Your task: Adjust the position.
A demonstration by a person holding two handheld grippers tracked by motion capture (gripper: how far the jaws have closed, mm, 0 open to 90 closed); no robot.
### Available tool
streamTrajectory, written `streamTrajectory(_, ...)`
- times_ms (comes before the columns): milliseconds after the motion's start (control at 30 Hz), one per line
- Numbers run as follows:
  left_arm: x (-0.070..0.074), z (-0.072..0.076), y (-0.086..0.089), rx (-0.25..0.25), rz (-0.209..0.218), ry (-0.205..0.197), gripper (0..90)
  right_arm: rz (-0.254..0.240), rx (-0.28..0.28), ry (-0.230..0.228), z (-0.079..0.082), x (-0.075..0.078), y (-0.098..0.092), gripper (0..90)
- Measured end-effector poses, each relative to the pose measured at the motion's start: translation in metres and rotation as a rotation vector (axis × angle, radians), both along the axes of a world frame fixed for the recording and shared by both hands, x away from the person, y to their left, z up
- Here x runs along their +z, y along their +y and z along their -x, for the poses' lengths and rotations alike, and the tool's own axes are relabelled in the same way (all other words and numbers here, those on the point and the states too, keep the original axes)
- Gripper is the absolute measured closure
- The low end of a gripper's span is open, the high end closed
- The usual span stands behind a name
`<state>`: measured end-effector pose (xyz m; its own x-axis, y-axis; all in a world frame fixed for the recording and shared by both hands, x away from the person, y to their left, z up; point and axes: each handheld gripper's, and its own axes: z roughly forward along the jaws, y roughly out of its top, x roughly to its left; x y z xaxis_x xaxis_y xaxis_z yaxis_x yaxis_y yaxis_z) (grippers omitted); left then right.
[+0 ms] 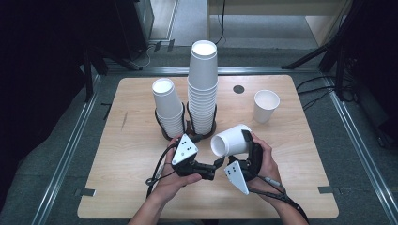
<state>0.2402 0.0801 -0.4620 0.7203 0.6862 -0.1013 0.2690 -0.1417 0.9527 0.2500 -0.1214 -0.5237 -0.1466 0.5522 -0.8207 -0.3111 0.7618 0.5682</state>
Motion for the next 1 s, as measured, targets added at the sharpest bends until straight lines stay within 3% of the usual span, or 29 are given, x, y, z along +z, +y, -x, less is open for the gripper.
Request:
streamTrajectory(833, -0.003, 0.001, -0.007, -0.011, -0.009, 0.025, 0.3, 0.062, 0.074, -0.031, 0.011, -0.003, 0.016, 16.1)
streamTrajectory(1000, -0.004, 0.002, -0.01, -0.023, -0.008, 0.029, 4.6, 0.065, 0.081, -0.033, 0.012, -0.003, 0.018, 16.0)
